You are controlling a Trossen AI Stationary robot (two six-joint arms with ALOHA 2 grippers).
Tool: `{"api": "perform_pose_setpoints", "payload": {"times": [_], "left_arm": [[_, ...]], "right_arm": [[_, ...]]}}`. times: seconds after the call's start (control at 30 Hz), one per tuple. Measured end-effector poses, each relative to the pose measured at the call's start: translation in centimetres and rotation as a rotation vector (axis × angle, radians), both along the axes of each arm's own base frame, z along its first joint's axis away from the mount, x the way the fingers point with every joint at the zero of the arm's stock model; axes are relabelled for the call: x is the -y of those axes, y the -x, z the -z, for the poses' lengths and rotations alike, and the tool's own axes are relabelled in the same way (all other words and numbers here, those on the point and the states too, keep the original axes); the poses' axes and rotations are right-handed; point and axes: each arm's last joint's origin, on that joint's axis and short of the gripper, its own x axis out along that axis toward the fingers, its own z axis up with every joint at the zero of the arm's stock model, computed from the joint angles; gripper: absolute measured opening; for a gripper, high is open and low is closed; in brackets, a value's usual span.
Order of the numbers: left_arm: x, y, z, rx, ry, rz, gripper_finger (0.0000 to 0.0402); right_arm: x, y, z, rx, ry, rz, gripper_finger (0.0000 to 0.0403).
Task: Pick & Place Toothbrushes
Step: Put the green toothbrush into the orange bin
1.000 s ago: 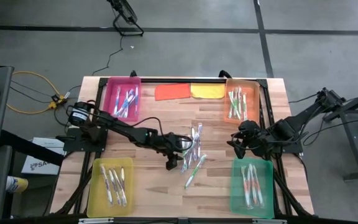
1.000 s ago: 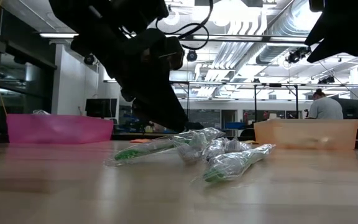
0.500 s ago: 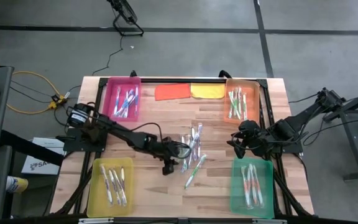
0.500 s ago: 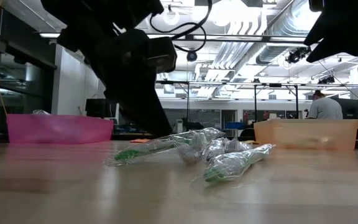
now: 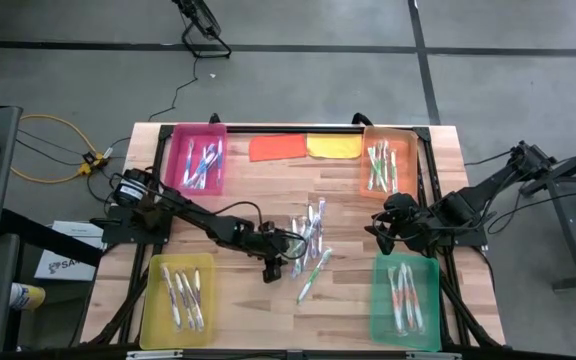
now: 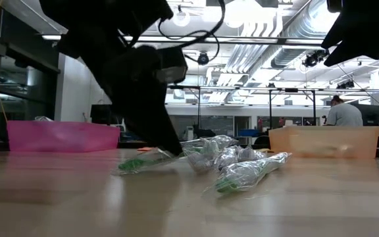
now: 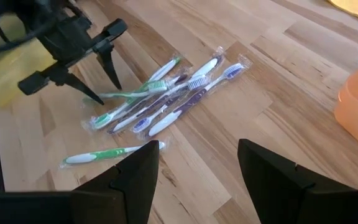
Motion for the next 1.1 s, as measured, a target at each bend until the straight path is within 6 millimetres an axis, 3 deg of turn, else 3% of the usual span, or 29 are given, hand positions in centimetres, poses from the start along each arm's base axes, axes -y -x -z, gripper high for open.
{"api": "perform_pose_setpoints", "payload": {"times": [0.23,0.53,0.8,1.1], "left_arm": [[-0.1,0.1,0.3,-0.016,-0.017,-0.012,0.016],[0.0,0.1,0.3,-0.019,-0.003,0.003,0.0018],[-0.2,0.7,-1.3,-0.012,-0.007,0.006,0.0015],[-1.0,1.8,-6.6,0.174,-0.124,-0.068,0.0015]], "right_arm": [[0.0,0.0,0.0,0.001,-0.002,0.002,0.0213],[0.0,0.0,0.0,0.003,-0.018,0.01,0.0213],[-0.2,0.0,0.1,-0.032,-0.078,-0.04,0.0213],[-1.3,0.1,-0.3,0.038,-0.058,-0.084,0.0213]]}}
